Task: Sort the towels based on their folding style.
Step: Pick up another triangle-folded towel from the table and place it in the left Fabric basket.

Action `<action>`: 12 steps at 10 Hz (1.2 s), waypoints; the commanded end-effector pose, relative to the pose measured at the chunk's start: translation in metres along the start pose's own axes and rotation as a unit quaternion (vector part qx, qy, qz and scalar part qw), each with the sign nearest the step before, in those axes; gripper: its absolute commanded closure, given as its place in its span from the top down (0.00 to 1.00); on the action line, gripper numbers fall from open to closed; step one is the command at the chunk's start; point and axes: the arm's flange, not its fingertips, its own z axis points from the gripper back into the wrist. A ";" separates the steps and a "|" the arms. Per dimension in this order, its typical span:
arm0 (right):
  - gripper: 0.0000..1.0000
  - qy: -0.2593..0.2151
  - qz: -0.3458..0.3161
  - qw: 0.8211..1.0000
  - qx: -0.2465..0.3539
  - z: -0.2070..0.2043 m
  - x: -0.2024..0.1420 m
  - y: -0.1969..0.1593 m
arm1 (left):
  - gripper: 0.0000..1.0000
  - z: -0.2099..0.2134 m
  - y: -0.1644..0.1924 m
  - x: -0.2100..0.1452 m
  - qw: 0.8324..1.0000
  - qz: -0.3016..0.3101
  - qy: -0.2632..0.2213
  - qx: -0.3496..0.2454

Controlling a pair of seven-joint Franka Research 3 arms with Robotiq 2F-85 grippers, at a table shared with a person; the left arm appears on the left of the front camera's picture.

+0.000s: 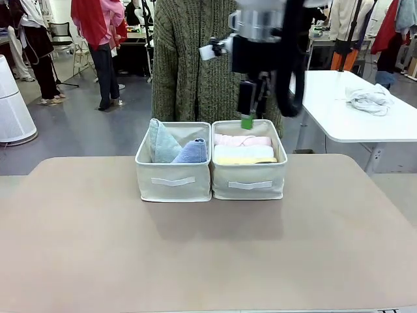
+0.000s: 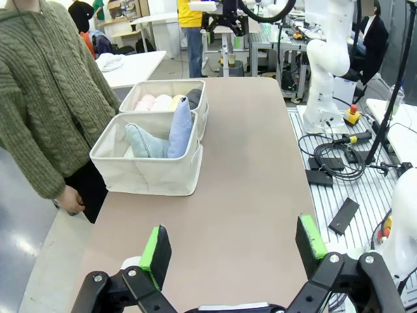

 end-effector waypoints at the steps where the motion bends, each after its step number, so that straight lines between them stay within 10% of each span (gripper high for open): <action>1: 1.00 -0.056 -0.024 0.998 -0.020 -0.012 -0.038 0.006 | 1.00 0.000 -0.002 0.001 1.000 -0.001 -0.002 0.001; 9: 1.00 -0.048 -0.028 0.998 -0.027 -0.001 -0.039 -0.003 | 1.00 0.000 -0.002 0.001 1.000 -0.001 -0.002 0.001; 12: 1.00 -0.184 0.136 0.965 0.127 0.079 -0.159 -0.081 | 1.00 0.000 -0.002 0.001 1.000 -0.001 -0.002 0.001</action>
